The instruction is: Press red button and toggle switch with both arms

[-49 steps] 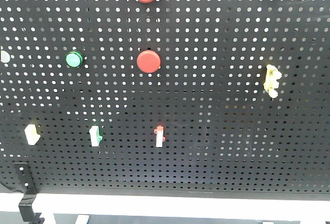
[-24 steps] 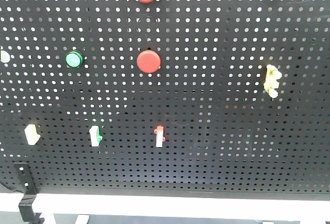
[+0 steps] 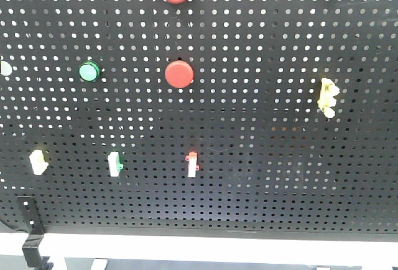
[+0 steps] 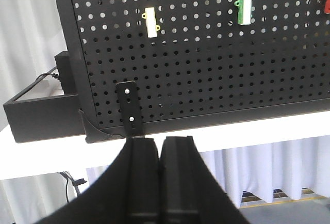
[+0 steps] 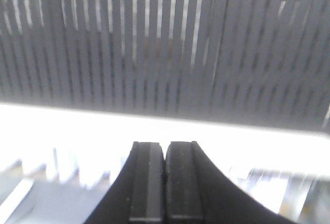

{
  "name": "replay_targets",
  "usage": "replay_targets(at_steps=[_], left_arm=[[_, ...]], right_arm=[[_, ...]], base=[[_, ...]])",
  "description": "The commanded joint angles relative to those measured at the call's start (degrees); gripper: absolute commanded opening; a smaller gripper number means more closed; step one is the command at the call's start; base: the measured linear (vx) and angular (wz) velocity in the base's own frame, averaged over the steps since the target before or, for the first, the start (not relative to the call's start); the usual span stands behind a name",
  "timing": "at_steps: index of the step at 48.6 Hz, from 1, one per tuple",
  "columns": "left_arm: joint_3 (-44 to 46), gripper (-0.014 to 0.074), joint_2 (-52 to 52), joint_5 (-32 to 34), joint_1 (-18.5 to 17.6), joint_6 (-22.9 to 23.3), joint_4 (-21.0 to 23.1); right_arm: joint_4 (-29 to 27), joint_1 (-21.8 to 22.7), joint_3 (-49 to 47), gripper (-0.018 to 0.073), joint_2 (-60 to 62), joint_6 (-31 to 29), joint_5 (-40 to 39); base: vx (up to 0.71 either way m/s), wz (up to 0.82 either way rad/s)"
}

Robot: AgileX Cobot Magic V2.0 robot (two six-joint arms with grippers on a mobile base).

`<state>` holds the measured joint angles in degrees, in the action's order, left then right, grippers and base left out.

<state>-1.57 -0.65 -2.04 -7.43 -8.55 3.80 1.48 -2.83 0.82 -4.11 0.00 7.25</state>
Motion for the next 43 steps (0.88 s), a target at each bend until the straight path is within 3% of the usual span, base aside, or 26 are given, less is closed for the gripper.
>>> replay_targets(at_steps=[1, 10, 43], left_arm=[[-2.0, 0.0001, -1.0, 4.4, 0.0, 0.2, -0.1], [-2.0, 0.0001, -1.0, 4.4, 0.0, 0.2, -0.1], [-2.0, 0.0001, -1.0, 4.4, 0.0, 0.2, -0.1]], right_arm=[[0.9, 3.2, 1.6, -0.0003, 2.1, 3.1, -7.2], [1.1, 8.5, 1.6, -0.0003, 5.7, 4.1, -3.7], [1.1, 8.5, 1.6, -0.0003, 5.7, 4.1, -3.6]], base=[[0.00, 0.00], [0.00, 0.00], [0.00, 0.00]])
